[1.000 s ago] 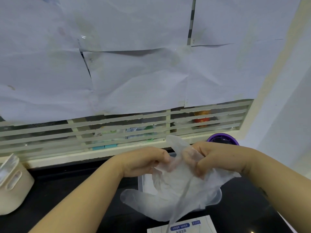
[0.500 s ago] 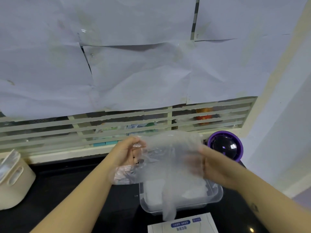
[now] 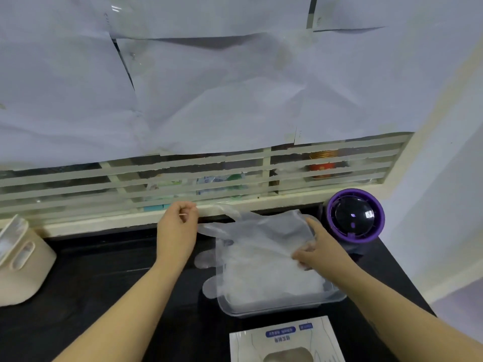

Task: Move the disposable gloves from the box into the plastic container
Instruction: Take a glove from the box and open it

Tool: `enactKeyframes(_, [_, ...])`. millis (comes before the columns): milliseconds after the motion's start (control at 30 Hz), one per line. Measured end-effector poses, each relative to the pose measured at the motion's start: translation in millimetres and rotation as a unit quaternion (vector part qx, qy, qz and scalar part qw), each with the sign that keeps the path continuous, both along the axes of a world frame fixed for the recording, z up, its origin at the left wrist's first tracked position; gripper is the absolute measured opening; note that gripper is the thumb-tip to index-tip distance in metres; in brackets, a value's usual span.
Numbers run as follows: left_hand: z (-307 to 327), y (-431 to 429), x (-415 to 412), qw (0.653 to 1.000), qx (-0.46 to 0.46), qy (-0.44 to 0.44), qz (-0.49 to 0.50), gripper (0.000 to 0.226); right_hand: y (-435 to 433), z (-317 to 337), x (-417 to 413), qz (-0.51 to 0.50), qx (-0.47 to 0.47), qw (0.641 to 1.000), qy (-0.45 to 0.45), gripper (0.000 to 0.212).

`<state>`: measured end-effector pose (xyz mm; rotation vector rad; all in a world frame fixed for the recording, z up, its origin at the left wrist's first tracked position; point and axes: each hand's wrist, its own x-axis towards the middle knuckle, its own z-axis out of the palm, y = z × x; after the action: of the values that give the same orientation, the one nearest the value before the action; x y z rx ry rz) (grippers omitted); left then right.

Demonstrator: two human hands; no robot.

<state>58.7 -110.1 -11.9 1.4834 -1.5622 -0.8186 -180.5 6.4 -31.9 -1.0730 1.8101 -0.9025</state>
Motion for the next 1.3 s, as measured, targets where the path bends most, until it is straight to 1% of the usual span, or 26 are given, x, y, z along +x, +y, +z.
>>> enactKeyframes(33, [2, 6, -6, 0.993, -0.06, -0.068, -0.072, 0.009, -1, -1, 2, 0.004, 0.0, 1.0, 0.008, 0.076])
enactKeyframes(67, [2, 11, -13, 0.969, -0.097, -0.151, -0.168, 0.014, -1, -3, 3, 0.009, -0.003, 1.0, 0.02, 0.073])
enactKeyframes(100, [0, 15, -22, 0.926, -0.112, -0.244, -0.266, 0.02, -2, -6, 2, 0.01, -0.008, 0.999, 0.036, 0.071])
enactKeyframes(133, [-5, 19, -31, 0.873, -0.111, -0.331, -0.341, 0.028, -3, -9, 0, 0.008, -0.007, 0.999, 0.053, 0.069])
enactKeyframes(167, [-11, 21, -40, 0.827, -0.093, -0.401, -0.382, 0.035, -4, -11, -2, 0.005, 0.002, 0.998, 0.066, 0.071])
enactKeyframes(200, [-19, 23, -48, 0.792, -0.067, -0.458, -0.398, 0.04, -4, -14, -4, 0.005, 0.021, 0.997, 0.075, 0.075])
enactKeyframes(267, [-35, 25, -60, 0.737, -0.024, -0.541, -0.405, 0.045, -3, -15, -7, 0.017, 0.067, 0.993, 0.091, 0.086])
enactKeyframes(300, [-42, 25, -65, 0.716, -0.012, -0.567, -0.408, 0.045, -1, -15, -8, 0.031, 0.081, 0.989, 0.116, 0.091])
enactKeyframes(333, [-48, 25, -69, 0.702, -0.009, -0.582, -0.41, 0.045, 2, -14, -8, 0.048, 0.082, 0.982, 0.161, 0.093])
enactKeyframes(367, [-52, 24, -72, 0.695, -0.009, -0.589, -0.412, 0.045, 4, -11, -9, 0.065, 0.068, 0.969, 0.228, 0.091])
enactKeyframes(433, [-58, 20, -79, 0.689, -0.007, -0.587, -0.424, 0.043, 5, -6, -11, 0.087, 0.006, 0.928, 0.363, 0.071])
enactKeyframes(467, [-59, 19, -80, 0.689, -0.005, -0.582, -0.431, 0.043, 3, -4, -11, 0.103, -0.027, 0.915, 0.39, 0.059])
enactKeyframes(500, [-61, 18, -82, 0.69, -0.001, -0.576, -0.438, 0.043, 0, -3, -10, 0.135, -0.037, 0.908, 0.395, 0.05])
enactKeyframes(533, [-63, 16, -84, 0.69, 0.006, -0.57, -0.447, 0.042, -4, -4, -7, 0.175, -0.027, 0.907, 0.382, 0.045])
enactKeyframes(567, [-66, 15, -86, 0.689, 0.012, -0.564, -0.455, 0.042, -9, -8, -4, 0.218, 0.004, 0.905, 0.365, 0.044])
enactKeyframes(633, [-71, 14, -91, 0.686, 0.023, -0.554, -0.471, 0.043, -18, -19, 2, 0.297, 0.081, 0.886, 0.347, 0.052])
enactKeyframes(733, [-78, 13, -96, 0.679, 0.034, -0.544, -0.492, 0.045, -26, -34, 6, 0.359, 0.143, 0.852, 0.354, 0.07])
enactKeyframes(867, [-88, 10, -102, 0.682, 0.031, -0.531, -0.503, 0.045, -30, -50, 10, 0.378, 0.184, 0.84, 0.342, 0.084])
enactKeyframes(933, [-90, 8, -102, 0.695, 0.041, -0.509, -0.507, 0.048, -32, -56, 9, 0.377, 0.205, 0.834, 0.346, 0.087])
enactKeyframes(1000, [-91, 8, -100, 0.706, 0.052, -0.497, -0.502, 0.057, -34, -61, 7, 0.373, 0.241, 0.828, 0.343, 0.091])
enactKeyframes(1033, [-91, 8, -99, 0.702, 0.051, -0.511, -0.493, 0.062, -34, -64, 6, 0.373, 0.259, 0.825, 0.336, 0.093])
enactKeyframes(1067, [-90, 8, -98, 0.69, 0.047, -0.541, -0.478, 0.066, -34, -65, 6, 0.374, 0.272, 0.823, 0.33, 0.095])
enactKeyframes(1133, [-89, 9, -97, 0.652, 0.04, -0.612, -0.447, 0.069, -35, -66, 7, 0.374, 0.284, 0.823, 0.319, 0.099])
enactKeyframes(1167, [-90, 10, -95, 0.637, 0.044, -0.633, -0.437, 0.07, -35, -65, 8, 0.375, 0.287, 0.824, 0.314, 0.101])
enactKeyframes(1233, [-92, 10, -94, 0.628, 0.064, -0.643, -0.433, 0.072, -37, -62, 7, 0.379, 0.291, 0.824, 0.305, 0.105])
enactKeyframes(1300, [-95, 10, -92, 0.632, 0.09, -0.635, -0.435, 0.076, -39, -59, 6, 0.381, 0.296, 0.823, 0.301, 0.107])
